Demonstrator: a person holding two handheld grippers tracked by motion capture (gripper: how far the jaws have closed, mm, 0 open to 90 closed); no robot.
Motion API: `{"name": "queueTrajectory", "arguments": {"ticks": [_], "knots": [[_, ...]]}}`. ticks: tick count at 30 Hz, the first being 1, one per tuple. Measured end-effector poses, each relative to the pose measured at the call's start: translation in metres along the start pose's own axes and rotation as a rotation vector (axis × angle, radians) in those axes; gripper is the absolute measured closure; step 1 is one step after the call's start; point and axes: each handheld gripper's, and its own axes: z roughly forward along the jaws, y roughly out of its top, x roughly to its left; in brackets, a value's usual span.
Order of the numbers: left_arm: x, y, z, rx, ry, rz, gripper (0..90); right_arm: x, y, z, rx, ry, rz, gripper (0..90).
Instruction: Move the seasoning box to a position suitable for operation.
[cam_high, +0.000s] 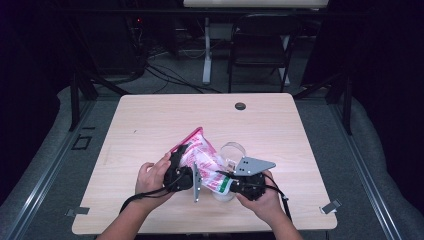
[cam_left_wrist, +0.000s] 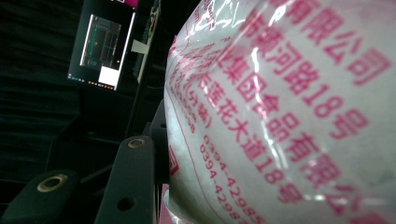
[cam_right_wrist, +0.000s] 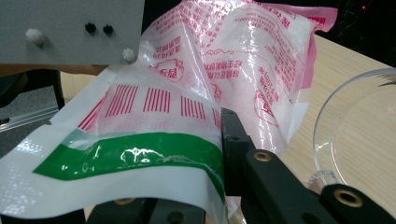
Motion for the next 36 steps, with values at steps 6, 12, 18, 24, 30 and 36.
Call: {"name": "queueTrajectory", "arguments": {"ticks": [6,12,18,24,30,36], "knots": [[0.002,0.0,0.0,0.003,0.005,0.017,60.3,-0.001,-0.002,0.002,0.011,0.0,-0.006,89.9],[0.001,-0.001,-0.001,-0.002,0.011,0.032,60.4,0.0,-0.003,0.003,0.015,-0.001,-0.005,90.0],[0.0,-0.001,-0.001,0.013,0.011,0.05,60.5,0.001,-0.004,0.006,0.025,-0.005,-0.01,90.0],[-0.002,-0.002,-0.002,0.021,0.004,0.057,60.5,0.001,-0.005,0.007,0.029,-0.005,-0.014,90.0],[-0.004,-0.003,-0.002,0.029,0.009,0.079,60.6,0.001,-0.007,0.009,0.04,-0.005,-0.019,90.0],[-0.003,-0.003,-0.002,0.037,0.01,0.098,60.6,0.001,-0.009,0.011,0.037,-0.005,-0.012,89.9]]}}
